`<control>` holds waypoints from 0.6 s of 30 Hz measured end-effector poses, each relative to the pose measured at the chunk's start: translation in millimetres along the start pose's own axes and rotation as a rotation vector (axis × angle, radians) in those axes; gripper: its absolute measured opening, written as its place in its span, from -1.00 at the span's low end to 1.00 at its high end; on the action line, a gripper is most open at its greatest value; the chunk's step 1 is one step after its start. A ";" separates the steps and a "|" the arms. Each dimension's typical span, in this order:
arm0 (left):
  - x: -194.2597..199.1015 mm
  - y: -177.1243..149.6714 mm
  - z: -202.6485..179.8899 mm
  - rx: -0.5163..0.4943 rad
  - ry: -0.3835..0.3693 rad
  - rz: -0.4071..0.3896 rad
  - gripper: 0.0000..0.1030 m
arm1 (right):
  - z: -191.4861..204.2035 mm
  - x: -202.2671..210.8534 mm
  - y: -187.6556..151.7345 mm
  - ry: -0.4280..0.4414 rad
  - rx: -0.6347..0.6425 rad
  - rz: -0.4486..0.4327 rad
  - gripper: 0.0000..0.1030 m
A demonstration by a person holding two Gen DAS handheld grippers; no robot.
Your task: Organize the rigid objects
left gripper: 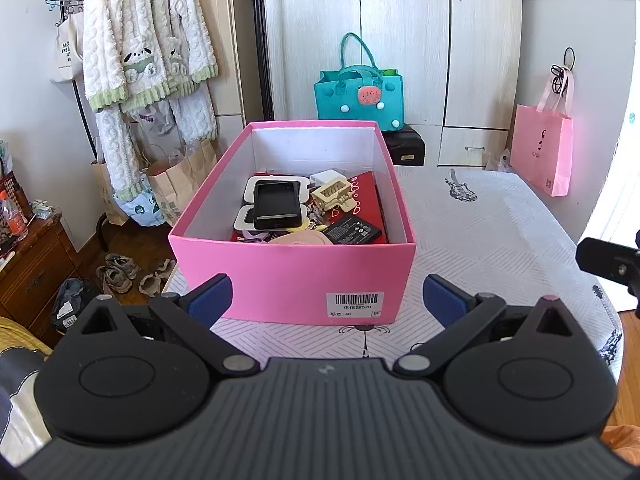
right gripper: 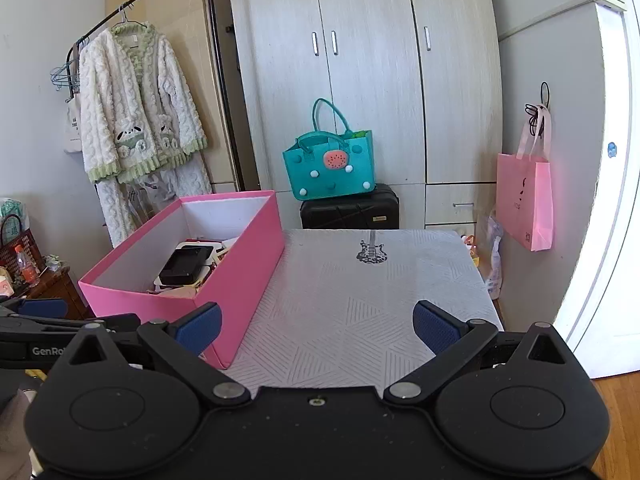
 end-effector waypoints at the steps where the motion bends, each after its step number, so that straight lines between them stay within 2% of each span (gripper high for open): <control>1: -0.1 -0.1 0.4 0.003 -0.002 0.002 1.00 | -0.1 -0.6 -0.5 -0.003 -0.002 0.002 1.00; 12: -2.2 3.5 1.5 -0.003 -0.039 0.047 1.00 | 1.9 0.7 10.8 -0.027 0.013 -0.010 1.00; 18: 1.7 7.6 1.7 -0.018 -0.029 0.033 1.00 | 7.1 -1.2 10.6 -0.020 0.027 -0.008 1.00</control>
Point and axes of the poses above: each gripper's, at about its wrist camera, not at the fingertips, and x roughly against the way its jaws point, z to its left, y to its top, the point moved 8 cm from there along -x, roughly the way its jaws point, and after that the axes turned 5 degrees about -x, right-handed, at the moved point
